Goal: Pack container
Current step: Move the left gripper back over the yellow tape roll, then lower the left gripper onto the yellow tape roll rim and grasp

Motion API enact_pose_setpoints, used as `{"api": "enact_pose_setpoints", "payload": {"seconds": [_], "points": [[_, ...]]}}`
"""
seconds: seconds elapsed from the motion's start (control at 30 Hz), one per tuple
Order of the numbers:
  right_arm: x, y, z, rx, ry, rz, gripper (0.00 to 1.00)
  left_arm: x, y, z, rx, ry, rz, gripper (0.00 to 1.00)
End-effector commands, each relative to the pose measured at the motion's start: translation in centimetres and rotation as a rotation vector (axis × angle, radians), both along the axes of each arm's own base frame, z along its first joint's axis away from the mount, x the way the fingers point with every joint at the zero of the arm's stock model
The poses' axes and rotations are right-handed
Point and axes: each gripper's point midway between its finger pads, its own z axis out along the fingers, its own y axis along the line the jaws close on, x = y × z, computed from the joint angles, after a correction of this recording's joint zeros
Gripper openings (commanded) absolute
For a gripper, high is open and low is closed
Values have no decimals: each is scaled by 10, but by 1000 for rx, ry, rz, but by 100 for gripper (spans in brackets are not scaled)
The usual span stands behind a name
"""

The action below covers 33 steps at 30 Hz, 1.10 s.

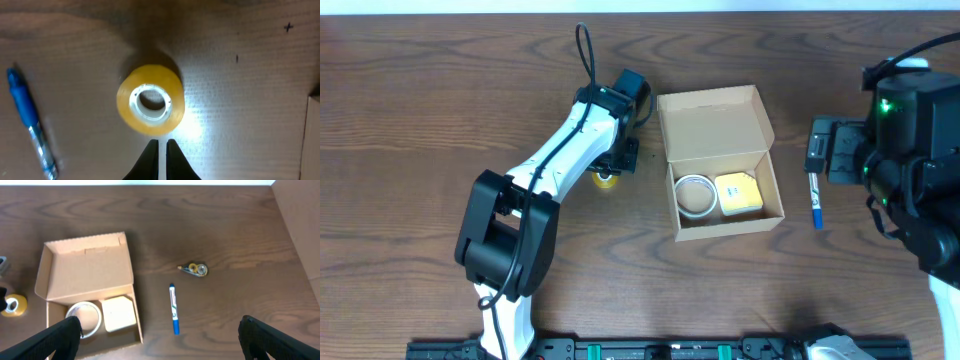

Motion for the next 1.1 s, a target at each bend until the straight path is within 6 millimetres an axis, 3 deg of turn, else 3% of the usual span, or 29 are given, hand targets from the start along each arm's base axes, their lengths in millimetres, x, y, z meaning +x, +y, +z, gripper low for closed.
{"api": "enact_pose_setpoints", "payload": {"seconds": [0.0, 0.2, 0.5, 0.63, 1.07], "points": [[-2, -3, 2, -9, 0, -3, 99, -3, 1, -5, -7, -1, -12, 8], [-4, -3, 0, -10, 15, -1, 99, 3, 7, -8, -6, -17, 6, 10], [-3, -3, 1, -8, 12, 0, 99, 11, 42, -17, -29, 7, 111, 14], [-1, 4, 2, 20, 2, 23, 99, 4, 38, -26, -60, 28, 111, 17], [0, 5, 3, 26, -2, 28, 99, 1, 28, -26, -91, 41, 86, 32]]}}
